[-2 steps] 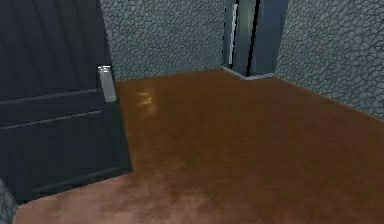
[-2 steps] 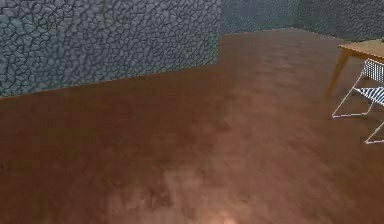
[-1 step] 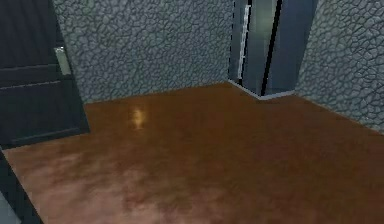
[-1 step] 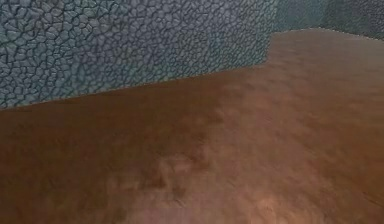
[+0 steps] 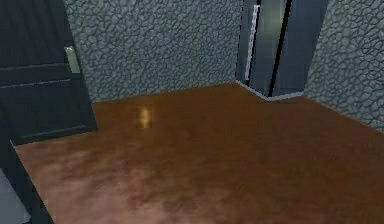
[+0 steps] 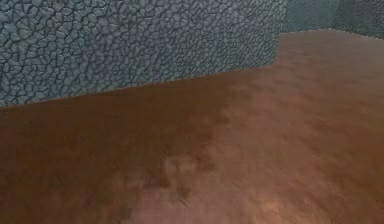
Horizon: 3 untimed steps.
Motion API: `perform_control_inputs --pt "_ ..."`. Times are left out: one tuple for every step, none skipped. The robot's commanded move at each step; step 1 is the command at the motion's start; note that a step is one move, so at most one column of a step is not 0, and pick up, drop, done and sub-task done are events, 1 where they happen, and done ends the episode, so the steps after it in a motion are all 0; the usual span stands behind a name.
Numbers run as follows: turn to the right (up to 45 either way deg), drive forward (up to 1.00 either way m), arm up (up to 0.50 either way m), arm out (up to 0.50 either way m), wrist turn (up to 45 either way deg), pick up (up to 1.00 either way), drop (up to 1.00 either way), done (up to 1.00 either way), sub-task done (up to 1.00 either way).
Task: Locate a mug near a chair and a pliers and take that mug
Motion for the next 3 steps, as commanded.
perform_control_inputs --pt "9.0 0.0 0.0 0.0 0.0 0.0 0.0 0.0 0.0" --pt "0.0 0.4 0.0 0.0 0.0 0.0 0.0 0.0 0.0" --pt "-21.0 0.0 0.0 0.0 0.0 0.0 0.0 0.0 0.0"
